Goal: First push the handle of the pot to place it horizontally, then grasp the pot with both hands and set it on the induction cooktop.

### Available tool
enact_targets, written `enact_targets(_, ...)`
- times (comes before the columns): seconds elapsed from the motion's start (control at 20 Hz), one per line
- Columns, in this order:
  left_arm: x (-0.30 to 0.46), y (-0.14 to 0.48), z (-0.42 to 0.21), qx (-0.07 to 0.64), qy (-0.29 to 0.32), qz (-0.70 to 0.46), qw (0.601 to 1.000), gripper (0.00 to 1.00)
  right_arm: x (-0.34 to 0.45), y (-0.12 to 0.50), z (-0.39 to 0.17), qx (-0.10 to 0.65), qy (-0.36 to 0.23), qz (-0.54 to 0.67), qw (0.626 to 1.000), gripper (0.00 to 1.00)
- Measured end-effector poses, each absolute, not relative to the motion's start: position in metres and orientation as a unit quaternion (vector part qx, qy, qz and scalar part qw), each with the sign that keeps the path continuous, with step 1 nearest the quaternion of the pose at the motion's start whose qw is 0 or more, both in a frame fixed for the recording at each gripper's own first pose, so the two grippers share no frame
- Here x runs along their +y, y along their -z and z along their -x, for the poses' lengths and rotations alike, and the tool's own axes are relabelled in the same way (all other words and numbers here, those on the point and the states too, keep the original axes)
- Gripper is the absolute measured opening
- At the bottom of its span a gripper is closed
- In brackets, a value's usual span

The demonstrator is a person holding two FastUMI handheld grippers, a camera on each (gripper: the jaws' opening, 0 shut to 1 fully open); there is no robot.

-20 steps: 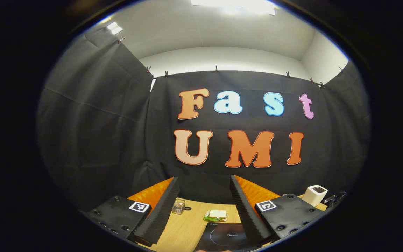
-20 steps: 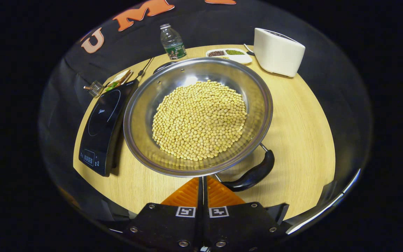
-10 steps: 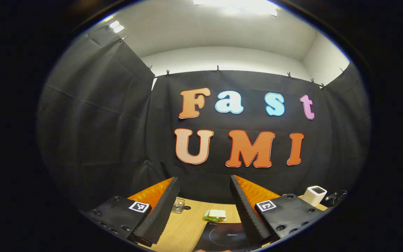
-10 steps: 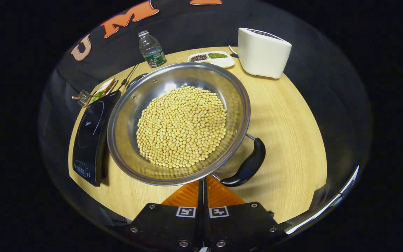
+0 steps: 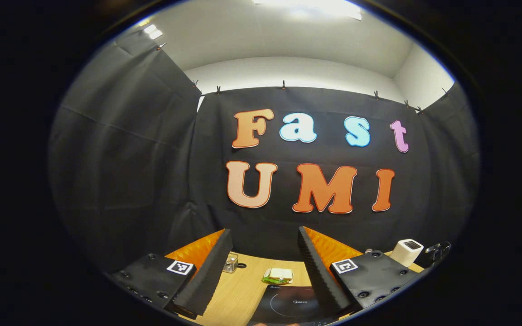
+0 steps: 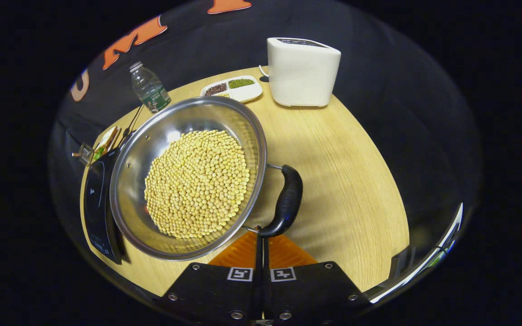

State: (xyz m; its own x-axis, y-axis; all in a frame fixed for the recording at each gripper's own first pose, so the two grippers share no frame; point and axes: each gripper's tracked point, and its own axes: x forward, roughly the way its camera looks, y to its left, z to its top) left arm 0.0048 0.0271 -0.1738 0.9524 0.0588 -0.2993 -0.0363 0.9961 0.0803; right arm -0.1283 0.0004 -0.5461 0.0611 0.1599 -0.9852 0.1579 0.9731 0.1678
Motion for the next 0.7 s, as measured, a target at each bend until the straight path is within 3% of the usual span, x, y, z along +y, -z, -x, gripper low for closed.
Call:
enact_targets(0.15, 0.026, 0.184, -0.005, 0.163, -0.028, -0.037, 0.986, 0.93, -0.004, 0.551, 0.119, 0.682, 0.006, -0.116, 0.722, 0.0)
enact_targets(0.25, 0.023, 0.188, -0.007, 0.166, -0.026, -0.036, 0.985, 0.98, -0.006, 0.555, 0.111, 0.679, 0.017, -0.128, 0.723, 0.0)
enact_targets(0.4, 0.021, 0.192, -0.006, 0.161, -0.029, -0.041, 0.986, 0.93, -0.01, 0.561, 0.098, 0.672, 0.026, -0.142, 0.726, 0.01)
enact_targets(0.55, 0.016, 0.199, -0.006, 0.161, -0.033, -0.044, 0.985, 0.98, -0.017, 0.57, 0.083, 0.659, 0.034, -0.145, 0.737, 0.01)
enact_targets(0.7, 0.014, 0.211, -0.007, 0.166, -0.041, -0.055, 0.984, 0.95, -0.03, 0.581, 0.068, 0.649, 0.048, -0.145, 0.745, 0.0)
